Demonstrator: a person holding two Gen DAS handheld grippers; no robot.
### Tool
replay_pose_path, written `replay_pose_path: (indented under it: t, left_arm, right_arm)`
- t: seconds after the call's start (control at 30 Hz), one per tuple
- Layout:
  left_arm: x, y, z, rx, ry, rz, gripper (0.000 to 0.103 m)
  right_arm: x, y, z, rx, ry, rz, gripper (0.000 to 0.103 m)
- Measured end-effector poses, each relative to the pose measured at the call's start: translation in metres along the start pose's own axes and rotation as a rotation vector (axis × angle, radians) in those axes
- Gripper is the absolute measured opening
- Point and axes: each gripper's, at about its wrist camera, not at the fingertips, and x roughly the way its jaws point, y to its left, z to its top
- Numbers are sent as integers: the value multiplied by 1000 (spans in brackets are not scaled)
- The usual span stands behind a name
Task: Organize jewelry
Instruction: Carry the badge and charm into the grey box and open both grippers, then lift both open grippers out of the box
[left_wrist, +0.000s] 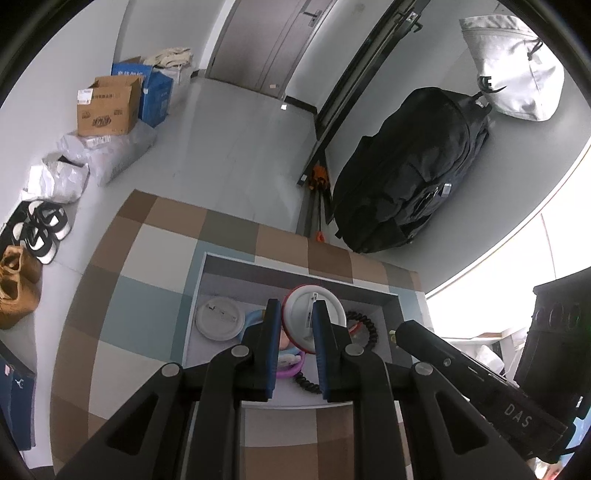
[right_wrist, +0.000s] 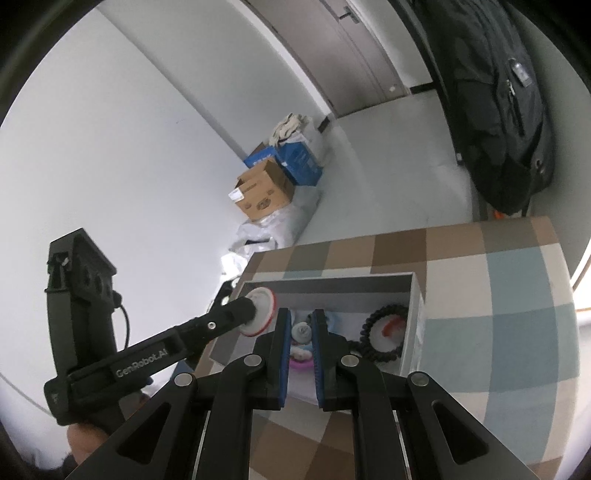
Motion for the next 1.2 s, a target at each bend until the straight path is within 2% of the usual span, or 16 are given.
replay_pose_path:
  t: [0.1,0.23,0.27,0.3,0.4,0.5,0.57,0.6,0.67,0.7,0.77,0.83,0.97,1.07,1.2]
  left_arm:
    - [2,3,0,-15,8,-6,13]
    - [2,0,1,-18,9,-54,13]
    - [2,-2,2,-12,13,-62,17]
    - [2,-4,2,-2,15,-64,26]
    - [-2,-8,1,11,0,-74,53]
    - [-5,-8,1,10,-5,-66,57]
    - [-6,-6,1,-2,-5,-53,57]
    - [-7,-5,1,-6,-7,-45,57]
    - [-11,-6,1,0,-23,-18,58]
    - [-11,-6,0,5,-29,-5,63]
    - [-16,-7,-1,15,-53,29,68]
    - [-21,-8,-2,25,-76,41,69]
    - [-32,-12,-3,50,-118,73,72]
    - [-37,-13,-6,61,-146,99,81]
    - [-47,-17,-13,101,-193,121,81]
  right_arm:
    - [4,-2,0,0,12,-8,10]
    - [7,-5,1,19,17,-18,13]
    - [7,-5,1,21,18,-28,15]
    - [6,-5,1,23,15,-36,17]
    - [0,-7,2,34,-2,-40,31]
    - [-10,-9,4,43,-38,-53,46]
    - [-14,-9,5,45,-58,-61,63]
    - [-18,-9,5,45,-69,-61,65]
    - [-21,-8,5,38,-76,-69,75]
    - [-21,-7,5,30,-78,-77,78]
    - [-23,-4,4,13,-86,-100,93]
    - [-27,-1,3,-9,-101,-131,97]
    - [-36,5,0,-39,-129,-137,103]
    - [-43,8,-2,-59,-157,-139,103]
    - [-52,16,-6,-103,-180,-140,103]
